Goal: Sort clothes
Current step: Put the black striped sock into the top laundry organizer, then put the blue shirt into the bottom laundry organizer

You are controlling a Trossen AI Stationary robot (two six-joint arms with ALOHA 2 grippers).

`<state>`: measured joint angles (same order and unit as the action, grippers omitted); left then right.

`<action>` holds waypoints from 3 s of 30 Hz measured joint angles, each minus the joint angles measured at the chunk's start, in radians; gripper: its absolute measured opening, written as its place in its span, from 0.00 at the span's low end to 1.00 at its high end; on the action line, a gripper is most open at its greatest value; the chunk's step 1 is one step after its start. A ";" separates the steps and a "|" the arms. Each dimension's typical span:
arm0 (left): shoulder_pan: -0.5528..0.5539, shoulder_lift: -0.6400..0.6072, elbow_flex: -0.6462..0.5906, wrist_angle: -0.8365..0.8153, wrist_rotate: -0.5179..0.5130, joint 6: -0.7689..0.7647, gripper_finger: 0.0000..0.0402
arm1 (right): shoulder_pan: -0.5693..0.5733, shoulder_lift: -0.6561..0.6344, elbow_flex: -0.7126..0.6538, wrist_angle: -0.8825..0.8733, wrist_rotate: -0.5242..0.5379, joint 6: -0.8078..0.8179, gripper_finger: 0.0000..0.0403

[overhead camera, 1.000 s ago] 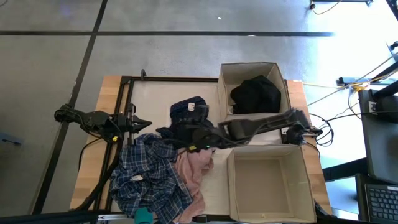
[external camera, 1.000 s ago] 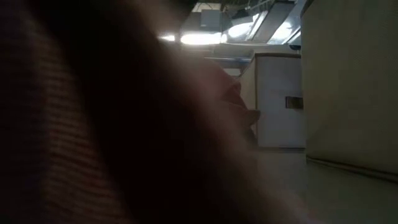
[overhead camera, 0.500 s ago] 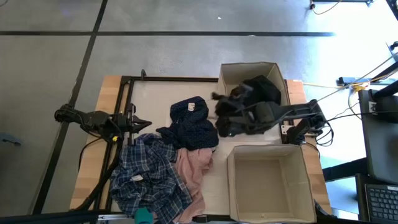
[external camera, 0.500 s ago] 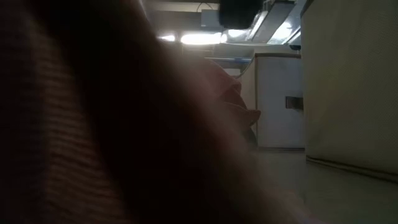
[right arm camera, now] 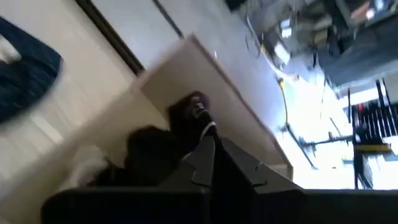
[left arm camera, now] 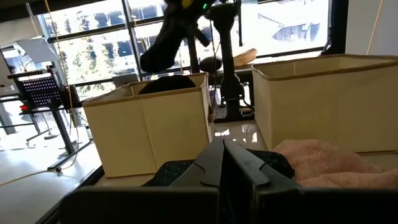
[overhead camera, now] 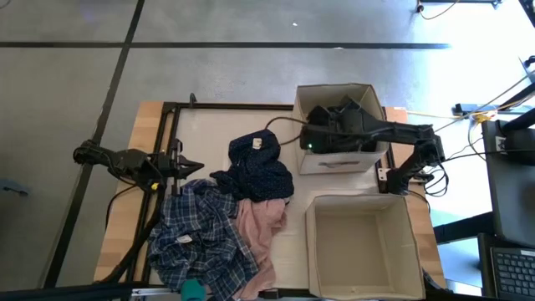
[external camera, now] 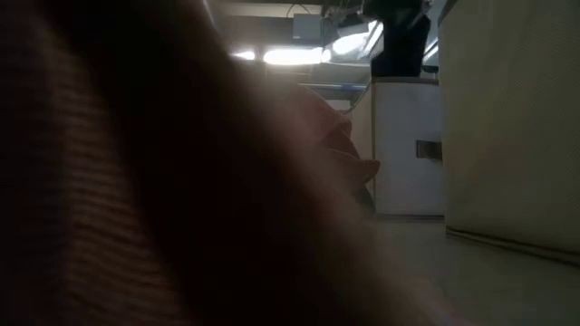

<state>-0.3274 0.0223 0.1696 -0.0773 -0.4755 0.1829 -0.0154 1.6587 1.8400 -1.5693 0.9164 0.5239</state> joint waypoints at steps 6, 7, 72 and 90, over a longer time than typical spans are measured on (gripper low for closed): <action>0.000 0.000 0.000 -0.001 0.000 0.006 0.00 | -0.114 -0.004 -0.101 0.044 -0.155 0.010 0.05; 0.000 0.000 0.000 -0.001 0.000 0.006 0.00 | -0.131 -0.003 -0.117 0.054 -0.182 0.017 0.05; 0.000 0.000 0.000 0.006 0.000 -0.001 0.00 | 0.138 0.353 -0.047 0.867 -0.630 -0.242 0.70; 0.000 0.001 0.000 -0.010 0.000 -0.018 0.00 | 0.069 0.501 -0.050 0.915 -0.629 -0.300 0.70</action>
<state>-0.3271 0.0230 0.1692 -0.0868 -0.4759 0.1647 0.0534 2.1595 1.7905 -0.6541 0.2870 0.2241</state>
